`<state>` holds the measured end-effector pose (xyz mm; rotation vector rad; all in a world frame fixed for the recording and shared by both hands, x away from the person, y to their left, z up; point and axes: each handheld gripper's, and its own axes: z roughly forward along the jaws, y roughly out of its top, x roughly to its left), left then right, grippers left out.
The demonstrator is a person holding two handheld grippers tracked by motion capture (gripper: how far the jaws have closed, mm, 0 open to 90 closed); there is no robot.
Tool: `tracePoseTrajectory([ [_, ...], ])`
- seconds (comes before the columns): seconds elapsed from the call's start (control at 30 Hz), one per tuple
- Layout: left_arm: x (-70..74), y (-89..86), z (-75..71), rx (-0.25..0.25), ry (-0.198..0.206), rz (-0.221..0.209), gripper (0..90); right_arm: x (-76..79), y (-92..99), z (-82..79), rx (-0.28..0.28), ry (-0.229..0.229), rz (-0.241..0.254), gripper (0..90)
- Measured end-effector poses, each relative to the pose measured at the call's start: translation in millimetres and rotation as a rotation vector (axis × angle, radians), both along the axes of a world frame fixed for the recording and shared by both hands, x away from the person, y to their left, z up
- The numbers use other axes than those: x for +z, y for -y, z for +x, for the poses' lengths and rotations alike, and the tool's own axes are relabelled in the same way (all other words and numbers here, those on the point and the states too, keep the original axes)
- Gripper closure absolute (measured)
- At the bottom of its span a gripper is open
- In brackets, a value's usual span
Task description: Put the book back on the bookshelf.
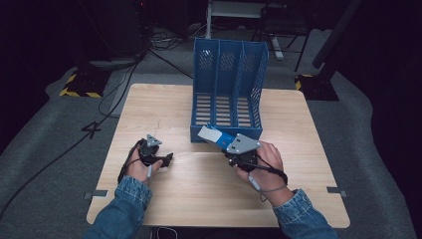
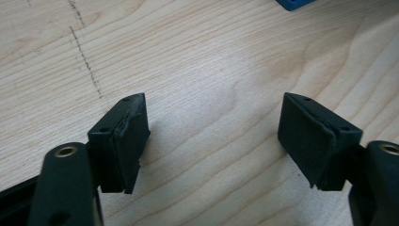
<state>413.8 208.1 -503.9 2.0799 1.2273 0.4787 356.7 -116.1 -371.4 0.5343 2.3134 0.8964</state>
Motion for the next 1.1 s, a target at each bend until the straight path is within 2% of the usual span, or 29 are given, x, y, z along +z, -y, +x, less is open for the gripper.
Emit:
tracePoseTrajectory([
  [0.23, -0.4, 0.0, 2.4, 0.031, -0.014, 0.006, 15.5, 15.9, 11.2, 0.4, -0.029, -0.051, 0.082, 61.8],
  [0.57, -0.6, 0.4, 3.0, 0.031, -0.016, 0.004, 14.9, 34.1, 21.4, -1.7, -0.041, -0.095, 0.145, 61.9],
  [0.87, -0.6, 1.9, 4.3, 0.035, -0.016, 0.005, 14.7, 51.8, 38.1, 0.3, -0.063, -0.146, 0.251, 61.9],
  [1.1, -0.5, 1.8, 4.4, 0.036, -0.015, 0.007, 14.7, 59.1, 48.3, 0.3, -0.081, -0.143, 0.296, 62.0],
])
